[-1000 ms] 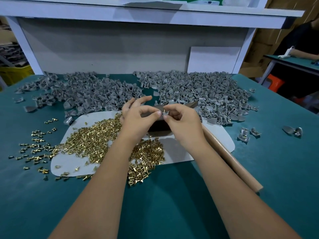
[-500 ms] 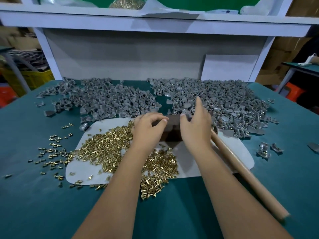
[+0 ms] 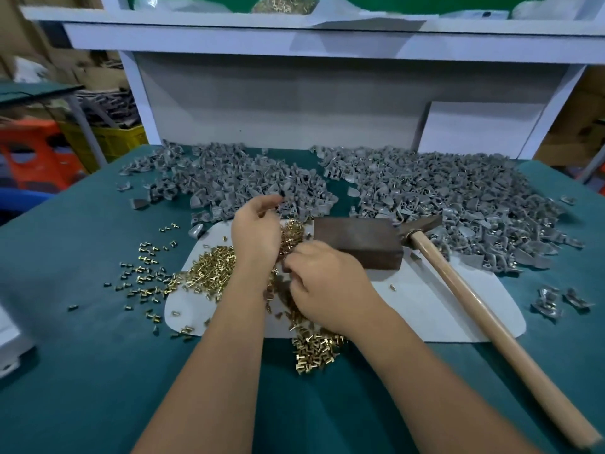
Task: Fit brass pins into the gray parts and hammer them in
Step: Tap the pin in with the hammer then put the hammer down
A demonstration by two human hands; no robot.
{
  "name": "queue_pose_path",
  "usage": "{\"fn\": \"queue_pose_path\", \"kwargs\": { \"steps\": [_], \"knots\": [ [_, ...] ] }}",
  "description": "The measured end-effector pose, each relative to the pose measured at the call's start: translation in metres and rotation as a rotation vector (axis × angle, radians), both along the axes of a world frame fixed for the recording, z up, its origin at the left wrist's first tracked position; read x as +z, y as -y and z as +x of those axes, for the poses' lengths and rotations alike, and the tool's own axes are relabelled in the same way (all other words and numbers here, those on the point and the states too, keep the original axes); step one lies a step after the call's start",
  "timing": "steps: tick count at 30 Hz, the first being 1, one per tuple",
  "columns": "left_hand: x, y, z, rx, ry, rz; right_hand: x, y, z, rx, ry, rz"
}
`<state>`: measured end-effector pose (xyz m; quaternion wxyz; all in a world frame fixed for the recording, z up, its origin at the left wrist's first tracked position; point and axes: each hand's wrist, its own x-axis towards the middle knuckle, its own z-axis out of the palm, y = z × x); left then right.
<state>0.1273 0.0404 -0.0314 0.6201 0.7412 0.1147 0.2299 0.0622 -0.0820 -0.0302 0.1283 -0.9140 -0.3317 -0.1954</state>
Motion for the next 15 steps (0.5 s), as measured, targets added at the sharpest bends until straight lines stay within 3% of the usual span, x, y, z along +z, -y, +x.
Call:
{"fn": "queue_pose_path", "kwargs": {
  "steps": [4, 10, 15],
  "knots": [
    [-0.002, -0.006, 0.014, -0.084, -0.097, 0.192, -0.009, -0.006, 0.007, 0.022, -0.039, -0.146],
    [-0.007, -0.015, 0.043, -0.126, -0.277, 0.903, -0.004, 0.000, 0.008, 0.032, -0.209, 0.010],
    [-0.011, -0.020, 0.045, -0.079, -0.249, 0.886, -0.003, -0.002, 0.010, 0.017, -0.345, 0.109]
  ]
}}
